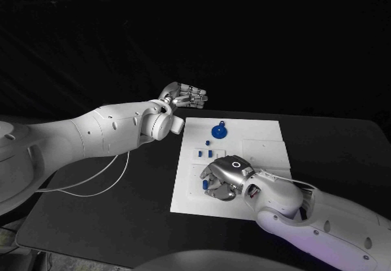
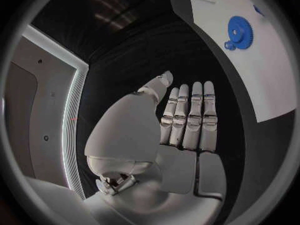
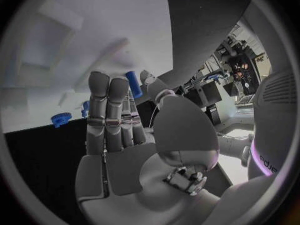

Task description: Assemble the parts on the task board

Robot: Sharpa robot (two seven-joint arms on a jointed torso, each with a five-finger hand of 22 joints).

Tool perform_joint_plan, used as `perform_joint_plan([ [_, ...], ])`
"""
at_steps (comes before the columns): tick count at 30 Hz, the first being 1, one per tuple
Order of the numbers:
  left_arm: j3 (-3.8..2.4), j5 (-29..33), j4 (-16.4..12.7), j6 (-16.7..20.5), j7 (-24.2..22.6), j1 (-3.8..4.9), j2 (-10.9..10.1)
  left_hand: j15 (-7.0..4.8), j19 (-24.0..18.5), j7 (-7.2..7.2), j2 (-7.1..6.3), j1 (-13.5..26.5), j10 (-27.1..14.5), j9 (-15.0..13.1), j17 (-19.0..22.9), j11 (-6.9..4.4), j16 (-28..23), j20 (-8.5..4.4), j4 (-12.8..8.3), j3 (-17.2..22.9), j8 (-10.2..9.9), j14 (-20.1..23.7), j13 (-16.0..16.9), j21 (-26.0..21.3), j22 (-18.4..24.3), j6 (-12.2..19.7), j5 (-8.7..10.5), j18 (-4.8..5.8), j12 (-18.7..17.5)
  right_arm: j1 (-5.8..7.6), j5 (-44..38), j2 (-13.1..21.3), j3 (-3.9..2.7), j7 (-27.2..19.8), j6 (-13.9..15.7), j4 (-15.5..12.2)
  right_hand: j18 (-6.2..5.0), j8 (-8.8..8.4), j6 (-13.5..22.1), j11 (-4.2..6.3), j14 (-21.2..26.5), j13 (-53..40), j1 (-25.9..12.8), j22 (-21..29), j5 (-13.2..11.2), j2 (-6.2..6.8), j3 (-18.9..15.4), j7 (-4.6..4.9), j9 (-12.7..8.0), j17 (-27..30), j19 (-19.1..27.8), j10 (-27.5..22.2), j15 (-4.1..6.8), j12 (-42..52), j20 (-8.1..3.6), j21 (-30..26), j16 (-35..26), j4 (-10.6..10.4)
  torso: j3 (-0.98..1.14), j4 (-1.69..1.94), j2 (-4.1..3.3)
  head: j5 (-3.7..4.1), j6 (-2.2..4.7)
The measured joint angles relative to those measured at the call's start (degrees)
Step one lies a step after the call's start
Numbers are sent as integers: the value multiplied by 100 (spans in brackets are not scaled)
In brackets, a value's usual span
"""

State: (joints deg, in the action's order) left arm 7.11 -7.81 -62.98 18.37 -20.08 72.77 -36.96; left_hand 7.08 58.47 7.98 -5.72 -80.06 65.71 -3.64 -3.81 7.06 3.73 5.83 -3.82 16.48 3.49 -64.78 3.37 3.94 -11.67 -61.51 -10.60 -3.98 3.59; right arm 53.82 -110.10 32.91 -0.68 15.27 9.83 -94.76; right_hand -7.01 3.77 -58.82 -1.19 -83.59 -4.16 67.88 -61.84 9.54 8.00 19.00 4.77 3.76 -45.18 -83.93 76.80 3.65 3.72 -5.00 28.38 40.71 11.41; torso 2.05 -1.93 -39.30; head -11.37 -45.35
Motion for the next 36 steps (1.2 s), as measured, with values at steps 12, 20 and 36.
perform_joint_plan([
  [12,0,2,22,-6,2,0,-10,0,21,0,0,0,0,0,0,0,0,21,16,-16,0,0,0,0,25,0,0,-1,0,-2,144,334,-209,18,348,-337,0,0,-20,99,-25,-330,22,88,152,22,-730,19,0,-18,-19,388,25,62,-18,321,117,-322,-2,-2,10,59,55],
  [20,0,13,28,-7,-4,0,-45,0,21,0,0,0,0,0,0,0,0,21,16,-16,0,0,0,0,41,0,24,0,0,32,900,826,-822,-40,621,-463,1,0,-366,142,-15,-1018,113,63,307,-167,-1541,48,30,-57,-8,571,77,600,-39,510,167,-737,-7,-5,10,222,230],
  [36,1,142,15,-3,-135,-20,-135,-33,21,-71,-2,2,52,0,0,-51,0,21,111,-80,0,-74,0,0,106,113,428,0,0,204,3444,1929,-1325,-303,155,-160,81,0,-1067,428,27,-6402,87,-549,579,-469,-1079,-302,1165,-730,-16,25,222,5813,-213,1586,994,-691,-24,-38,66,608,371],
])
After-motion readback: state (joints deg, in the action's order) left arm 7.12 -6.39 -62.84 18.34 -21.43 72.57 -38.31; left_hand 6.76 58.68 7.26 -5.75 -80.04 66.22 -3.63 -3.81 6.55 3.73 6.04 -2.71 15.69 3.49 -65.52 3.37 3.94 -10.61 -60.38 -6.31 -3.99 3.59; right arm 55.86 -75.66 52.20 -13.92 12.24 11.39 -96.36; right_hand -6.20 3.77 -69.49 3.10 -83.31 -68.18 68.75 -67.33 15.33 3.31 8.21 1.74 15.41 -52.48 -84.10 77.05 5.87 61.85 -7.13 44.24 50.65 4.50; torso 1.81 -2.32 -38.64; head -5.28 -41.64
